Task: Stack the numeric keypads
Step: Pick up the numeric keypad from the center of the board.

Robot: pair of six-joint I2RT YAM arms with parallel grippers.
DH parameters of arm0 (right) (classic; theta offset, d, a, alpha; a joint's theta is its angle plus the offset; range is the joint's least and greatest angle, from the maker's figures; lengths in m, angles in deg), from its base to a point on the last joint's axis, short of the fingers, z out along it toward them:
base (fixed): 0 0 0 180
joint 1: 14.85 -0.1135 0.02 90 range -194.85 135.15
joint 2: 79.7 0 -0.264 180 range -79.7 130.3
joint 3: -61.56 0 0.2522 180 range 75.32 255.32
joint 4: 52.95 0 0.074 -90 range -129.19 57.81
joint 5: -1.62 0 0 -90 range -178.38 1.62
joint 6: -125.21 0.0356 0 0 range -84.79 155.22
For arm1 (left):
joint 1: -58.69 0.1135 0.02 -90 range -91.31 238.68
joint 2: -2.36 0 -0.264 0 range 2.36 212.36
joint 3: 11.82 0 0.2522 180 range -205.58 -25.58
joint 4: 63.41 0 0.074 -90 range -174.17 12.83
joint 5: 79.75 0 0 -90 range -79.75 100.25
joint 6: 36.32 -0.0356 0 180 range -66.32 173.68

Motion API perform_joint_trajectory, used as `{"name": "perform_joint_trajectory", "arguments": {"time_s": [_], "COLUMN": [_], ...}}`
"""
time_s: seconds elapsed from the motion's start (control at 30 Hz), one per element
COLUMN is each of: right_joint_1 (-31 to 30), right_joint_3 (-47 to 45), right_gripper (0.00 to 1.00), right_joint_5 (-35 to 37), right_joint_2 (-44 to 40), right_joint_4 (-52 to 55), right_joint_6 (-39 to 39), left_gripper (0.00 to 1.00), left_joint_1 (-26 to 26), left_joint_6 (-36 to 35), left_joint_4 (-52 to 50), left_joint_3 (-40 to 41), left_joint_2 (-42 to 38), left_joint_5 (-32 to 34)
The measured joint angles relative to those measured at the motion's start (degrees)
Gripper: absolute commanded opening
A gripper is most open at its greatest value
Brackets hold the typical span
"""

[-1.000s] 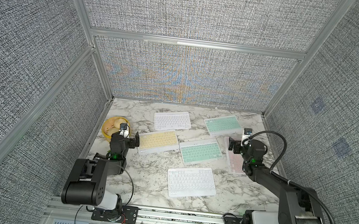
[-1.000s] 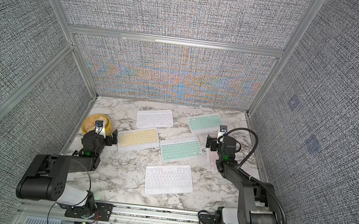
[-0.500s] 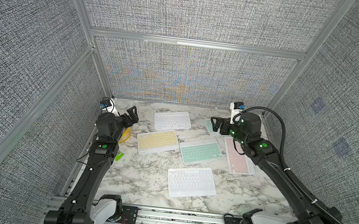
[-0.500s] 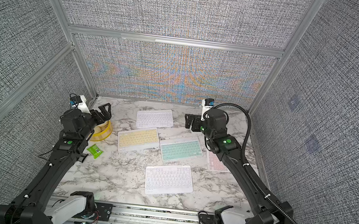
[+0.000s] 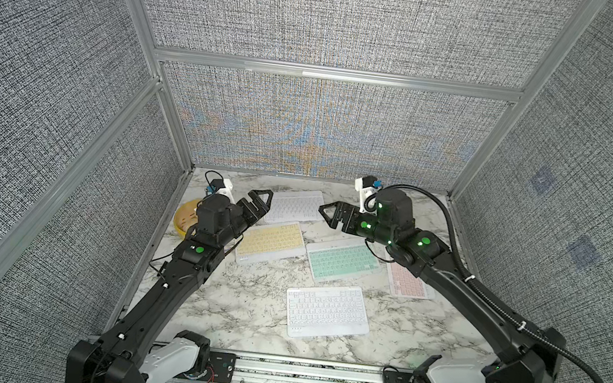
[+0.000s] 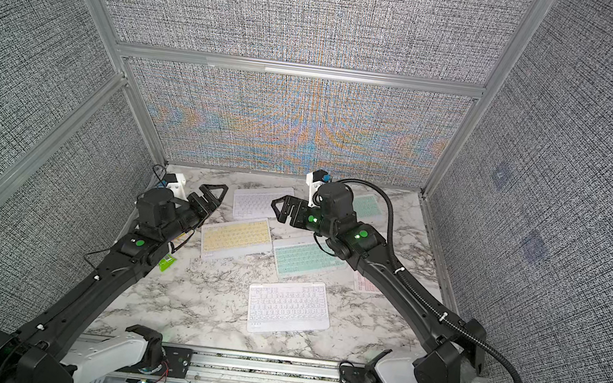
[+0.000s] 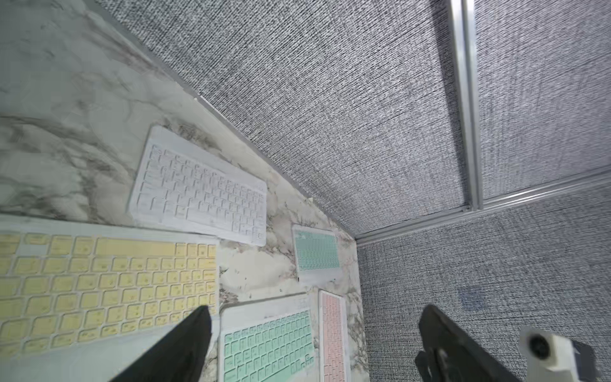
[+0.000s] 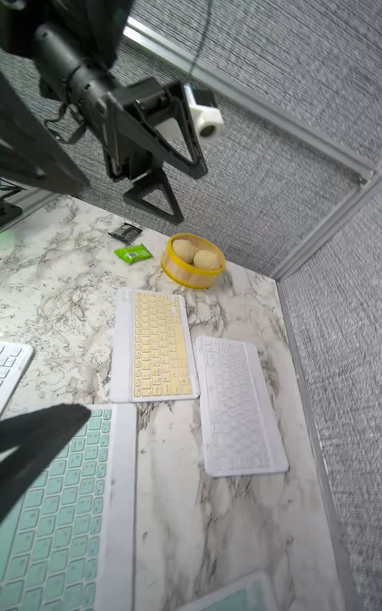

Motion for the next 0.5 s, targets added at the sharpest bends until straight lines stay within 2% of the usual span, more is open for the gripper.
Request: {"name": "perform_joint_trajectory", "arguments": {"time_s": [0.1,0.2,0.3,0.4,0.5], "right_joint_1": [0.9,1.2,1.2,1.7,3.0], "right_joint_3": [0.2,2.2,2.9,2.1,2.3], "right_gripper": [0.99,0.99,0.99,0.99,0.99], "right_joint_5": [-0.4,-0.5,2.4,6.4,9.4], "right_joint_2": [1.6,3.9,4.7,4.8,5.2], "right_joint_4": [0.3,1.7,2.9,4.2,5.5], "right_joint_6": [1.1,1.2,2.1,3.3,3.9], "left_gripper": [0.99,0.99,0.99,0.99,0.99], "left_joint_1": [0.7,1.3,0.7,-2.2,-3.7], "left_joint_6": [4.2,5.1,1.5,-3.9,-6.8], "left_joint_4": [7.0,8.1,-0.1,-11.6,-20.5], "left_joint_3": [3.6,0.5,-10.9,-22.3,-25.2], "left_joint_2": [3.7,6.5,9.9,13.5,15.8], "left_joint_5": [-2.2,-4.4,-6.1,-5.1,-4.7]}}
